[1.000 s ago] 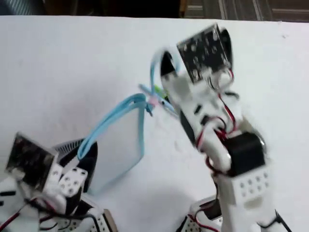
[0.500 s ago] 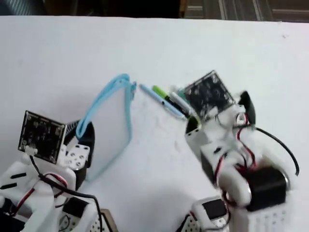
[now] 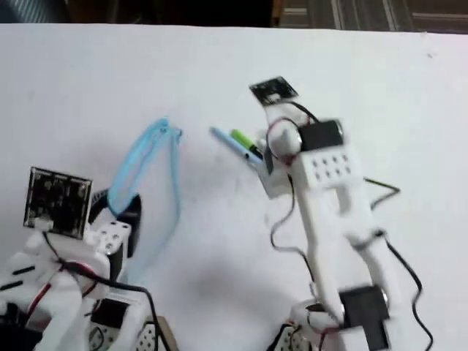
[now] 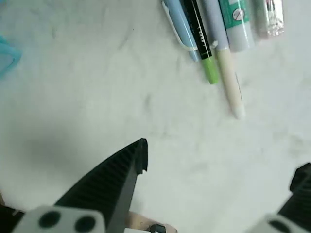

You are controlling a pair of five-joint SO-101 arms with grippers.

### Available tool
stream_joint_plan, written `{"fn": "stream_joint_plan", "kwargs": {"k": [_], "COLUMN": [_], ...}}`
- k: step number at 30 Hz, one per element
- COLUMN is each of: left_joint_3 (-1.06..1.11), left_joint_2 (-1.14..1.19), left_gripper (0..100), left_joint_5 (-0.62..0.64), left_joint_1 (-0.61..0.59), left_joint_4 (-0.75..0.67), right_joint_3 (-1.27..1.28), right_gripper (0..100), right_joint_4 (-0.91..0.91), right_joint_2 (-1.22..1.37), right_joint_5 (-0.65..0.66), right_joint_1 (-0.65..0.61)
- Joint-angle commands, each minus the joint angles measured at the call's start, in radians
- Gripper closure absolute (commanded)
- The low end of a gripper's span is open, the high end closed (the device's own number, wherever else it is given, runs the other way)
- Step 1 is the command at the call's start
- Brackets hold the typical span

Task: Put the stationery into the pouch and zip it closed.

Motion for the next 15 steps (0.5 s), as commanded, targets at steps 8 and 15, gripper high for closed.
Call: {"fn": "stream_joint_plan", "kwargs": {"k": [8, 15], "left_joint_3": [0.075, 0.026], "left_joint_2": [0.004, 0.007], "left_gripper": [74, 74], "left_joint_5": [-0.005, -0.052], "left_joint_1": [-0.002, -0.002], "left_joint_4": [0.029, 0.060], "right_joint_3": [-0.330, -0.698], "right_gripper": [59.4, 79.5], "right_joint_4": [0.024, 0.107], "right_joint_2": [0.165, 0.105], "right_joint_5": [0.005, 0.005], "right_joint_1": [0.007, -0.010]}}
